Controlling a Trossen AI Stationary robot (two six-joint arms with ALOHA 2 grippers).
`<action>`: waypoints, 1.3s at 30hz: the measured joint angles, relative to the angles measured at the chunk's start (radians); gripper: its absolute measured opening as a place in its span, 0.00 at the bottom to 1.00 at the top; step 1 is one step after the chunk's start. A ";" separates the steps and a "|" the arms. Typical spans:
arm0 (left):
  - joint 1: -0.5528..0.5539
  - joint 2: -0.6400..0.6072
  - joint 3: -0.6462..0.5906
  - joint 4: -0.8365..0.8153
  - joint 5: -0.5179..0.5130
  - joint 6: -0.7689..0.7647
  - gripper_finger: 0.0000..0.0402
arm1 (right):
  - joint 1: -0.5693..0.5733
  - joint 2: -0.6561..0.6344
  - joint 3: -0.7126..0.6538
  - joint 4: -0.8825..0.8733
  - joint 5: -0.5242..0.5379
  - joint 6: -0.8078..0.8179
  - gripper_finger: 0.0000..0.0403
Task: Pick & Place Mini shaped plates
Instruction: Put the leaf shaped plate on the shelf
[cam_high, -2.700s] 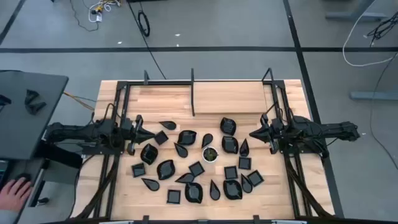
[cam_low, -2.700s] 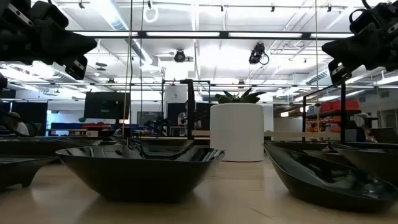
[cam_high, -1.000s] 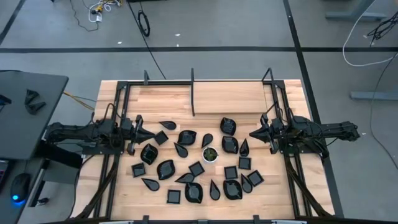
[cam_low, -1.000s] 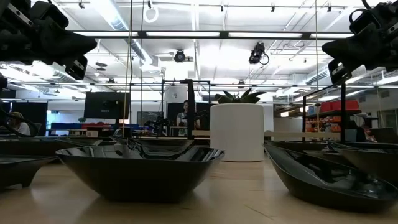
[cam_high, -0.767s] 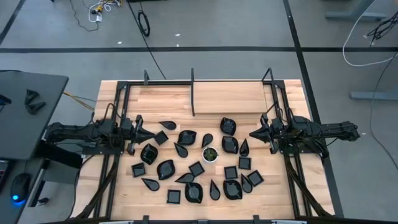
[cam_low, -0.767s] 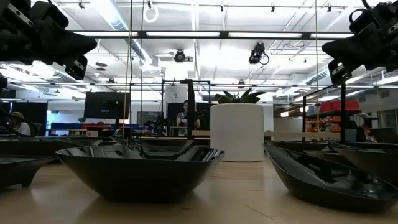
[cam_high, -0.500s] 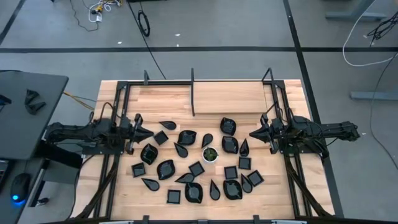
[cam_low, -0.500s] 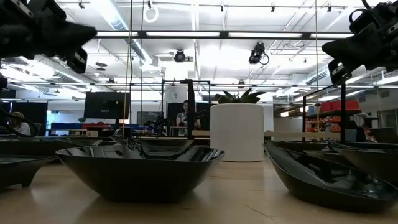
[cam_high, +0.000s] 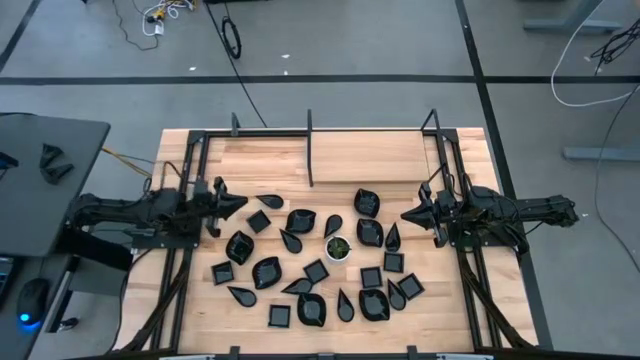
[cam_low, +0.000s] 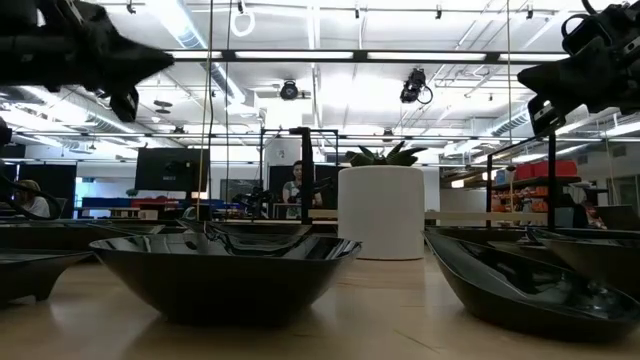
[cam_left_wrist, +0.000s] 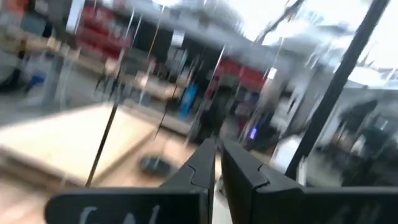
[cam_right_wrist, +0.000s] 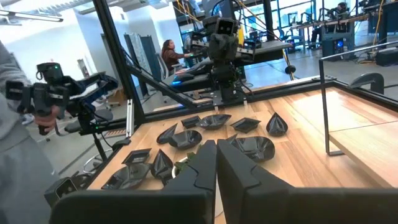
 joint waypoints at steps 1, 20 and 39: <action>0.000 0.028 0.026 -0.055 0.000 0.001 0.07 | 0.000 0.000 0.000 0.000 0.000 0.000 0.04; 0.128 1.003 0.626 -0.420 0.058 -0.366 0.02 | 0.000 0.000 0.000 0.001 0.000 0.000 0.04; 0.274 1.462 0.825 -0.458 0.362 -0.325 0.39 | 0.000 0.000 0.000 0.015 0.019 0.000 0.04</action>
